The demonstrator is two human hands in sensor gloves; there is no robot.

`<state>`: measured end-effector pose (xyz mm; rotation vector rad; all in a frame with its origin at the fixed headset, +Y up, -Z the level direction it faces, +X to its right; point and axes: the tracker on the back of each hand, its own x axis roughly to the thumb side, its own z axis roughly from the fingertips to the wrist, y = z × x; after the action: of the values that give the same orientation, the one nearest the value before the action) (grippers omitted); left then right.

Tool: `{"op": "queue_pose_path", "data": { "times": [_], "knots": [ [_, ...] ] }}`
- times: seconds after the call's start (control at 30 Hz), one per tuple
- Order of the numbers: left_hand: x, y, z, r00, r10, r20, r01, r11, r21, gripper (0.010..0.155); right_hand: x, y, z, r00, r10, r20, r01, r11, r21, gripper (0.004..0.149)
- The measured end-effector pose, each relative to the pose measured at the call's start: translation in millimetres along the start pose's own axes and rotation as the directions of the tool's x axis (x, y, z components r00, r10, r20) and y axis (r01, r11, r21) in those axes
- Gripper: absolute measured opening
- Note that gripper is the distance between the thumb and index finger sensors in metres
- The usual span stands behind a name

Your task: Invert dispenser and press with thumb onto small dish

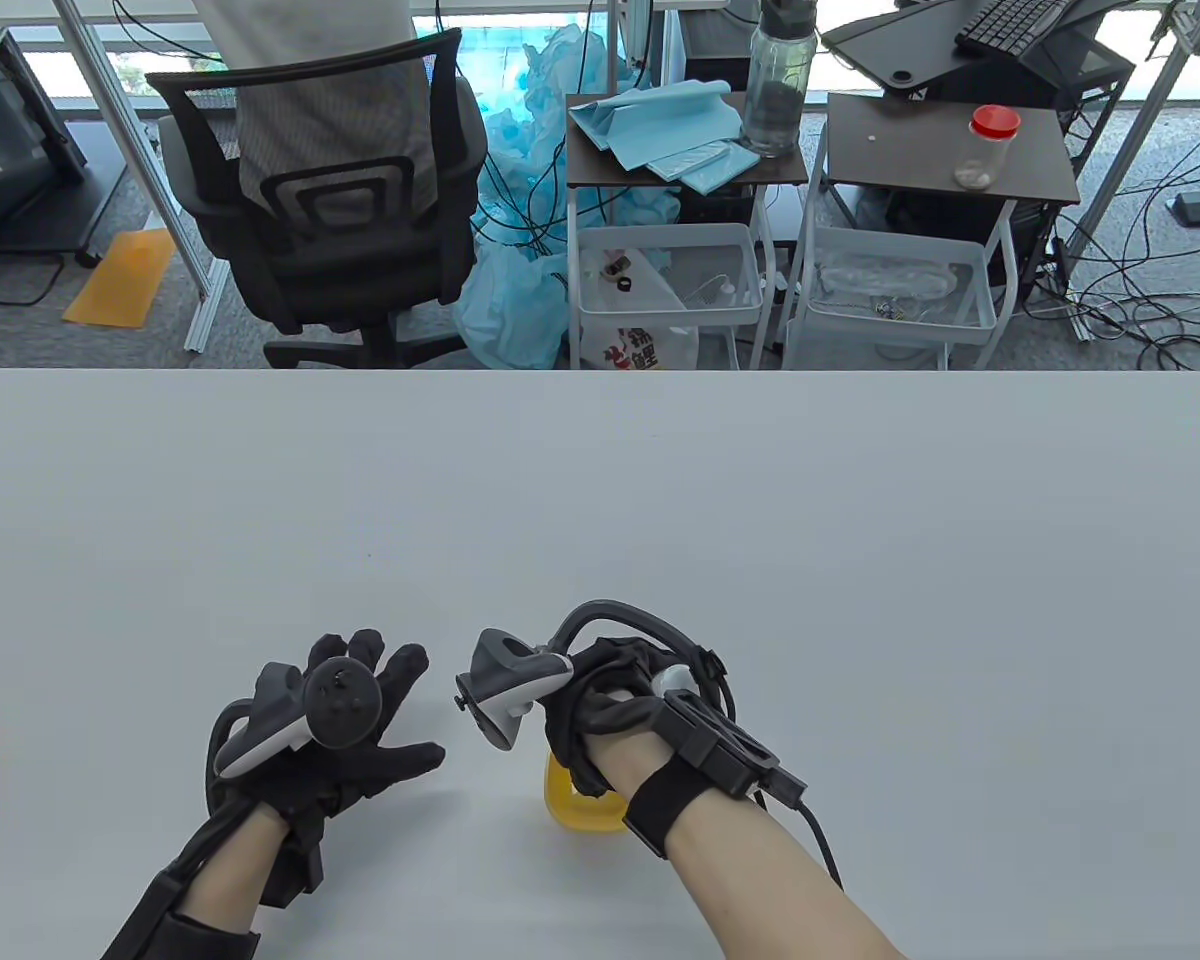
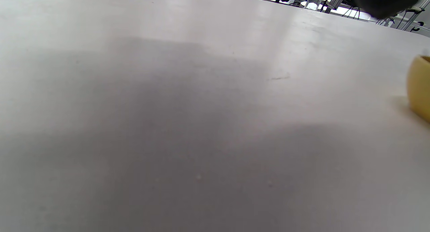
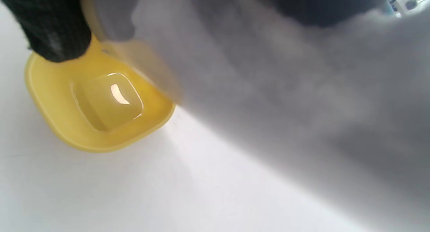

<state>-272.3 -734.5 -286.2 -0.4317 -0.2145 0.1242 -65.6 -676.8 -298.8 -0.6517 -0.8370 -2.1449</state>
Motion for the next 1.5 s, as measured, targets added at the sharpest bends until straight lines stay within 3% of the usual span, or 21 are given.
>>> {"op": "queue_pose_path", "data": {
  "times": [0.33,0.47,0.57,0.63,0.73,0.87,1.0,1.07,1.13,1.33,1.5],
  "knots": [
    [-2,1,-1,1.0,0.008,-0.009,-0.008,1.0,-0.003,0.091,-2,-5,-12,0.999,-0.036,0.004,0.036,0.999,0.017,0.07],
    [-3,2,0,1.0,0.008,-0.012,-0.008,1.0,-0.006,0.091,-11,-2,-5,0.996,-0.085,-0.007,0.085,0.996,-0.035,0.075],
    [-5,2,0,1.0,0.017,-0.016,-0.018,1.0,-0.009,0.091,-29,1,12,0.966,-0.256,0.039,0.258,0.951,-0.168,0.079],
    [-7,3,0,0.999,0.026,-0.02,-0.026,1.0,-0.006,0.091,-44,7,27,0.904,-0.411,0.118,0.427,0.864,-0.266,0.079],
    [-7,3,0,0.999,0.027,-0.024,-0.026,0.999,0.026,0.091,-67,21,51,0.768,-0.58,0.271,0.638,0.657,-0.402,0.079],
    [-6,2,-1,1.0,0.015,-0.026,-0.014,1.0,0.022,0.091,-90,53,77,0.537,-0.661,0.525,0.813,0.24,-0.53,0.079],
    [-4,1,-2,1.0,0.008,-0.024,-0.008,1.0,0.016,0.091,-97,94,86,0.302,-0.531,0.792,0.875,-0.176,-0.452,0.079],
    [-2,0,-2,1.0,-0.003,-0.023,0.003,1.0,0.012,0.091,-93,110,84,0.232,-0.464,0.855,0.86,-0.314,-0.403,0.079],
    [-1,0,-1,1.0,-0.005,-0.021,0.005,1.0,0.014,0.091,-89,123,79,0.206,-0.437,0.876,0.846,-0.37,-0.384,0.079],
    [-3,-1,-1,0.999,0.021,-0.024,-0.021,1.0,0.004,0.091,-77,147,62,0.178,-0.408,0.896,0.843,-0.406,-0.352,0.079],
    [-4,-1,-1,0.999,0.031,-0.028,-0.031,1.0,0.003,0.091,-73,152,55,0.165,-0.399,0.902,0.84,-0.422,-0.341,0.078]
  ]
}}
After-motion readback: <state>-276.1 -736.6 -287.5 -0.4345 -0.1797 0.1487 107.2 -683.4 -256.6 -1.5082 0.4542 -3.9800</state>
